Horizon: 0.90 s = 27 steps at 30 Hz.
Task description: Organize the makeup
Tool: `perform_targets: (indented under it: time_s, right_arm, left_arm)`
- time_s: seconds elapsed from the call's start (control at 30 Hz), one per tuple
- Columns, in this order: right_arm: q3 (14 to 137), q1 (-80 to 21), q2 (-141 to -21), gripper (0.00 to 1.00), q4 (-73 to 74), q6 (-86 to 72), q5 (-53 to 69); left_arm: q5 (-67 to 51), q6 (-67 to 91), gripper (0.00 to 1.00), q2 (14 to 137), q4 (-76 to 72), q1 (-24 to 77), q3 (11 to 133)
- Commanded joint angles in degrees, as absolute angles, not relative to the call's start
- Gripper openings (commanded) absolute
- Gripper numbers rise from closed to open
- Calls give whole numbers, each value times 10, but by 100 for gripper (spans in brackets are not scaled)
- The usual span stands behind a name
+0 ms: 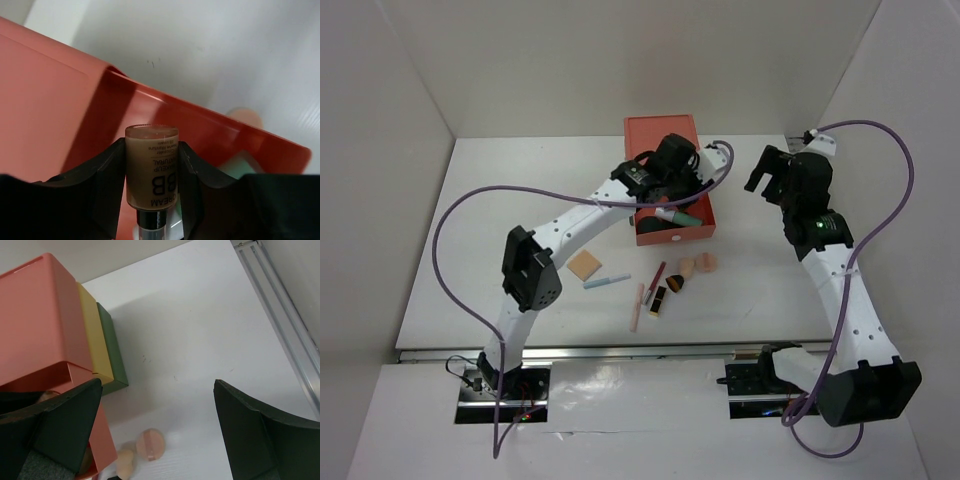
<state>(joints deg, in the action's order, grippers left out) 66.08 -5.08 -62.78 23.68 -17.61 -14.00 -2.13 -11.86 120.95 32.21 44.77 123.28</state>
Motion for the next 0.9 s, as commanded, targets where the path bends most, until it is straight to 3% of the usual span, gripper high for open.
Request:
perform_targets:
  time_s: [0.0,0.13,0.3,0.5,0.57,0.87]
  right_arm:
    - [657,-45,-615,100,246,-182,-130]
    - [657,-40,-615,100,251,-182,-125]
    - [663,-40,-615,100,244,-176,-105]
    - [669,-40,-621,100,261,-163,-80]
    - [669,-40,-615,100,269,-158,-74]
    - [700,-40,-558,100,308,-95,49]
  left_arm:
    - [23,-154,10,1196,328,454,1280]
    - [18,-154,14,1173,306,459,1240]
    - [23,-154,59,1159,300,464,1228]
    - [28,-149,81,1136,300,464,1228]
    - [34,-142,100,1128,300,464,1228]
    - [92,-27,100,1041,315,427,1228]
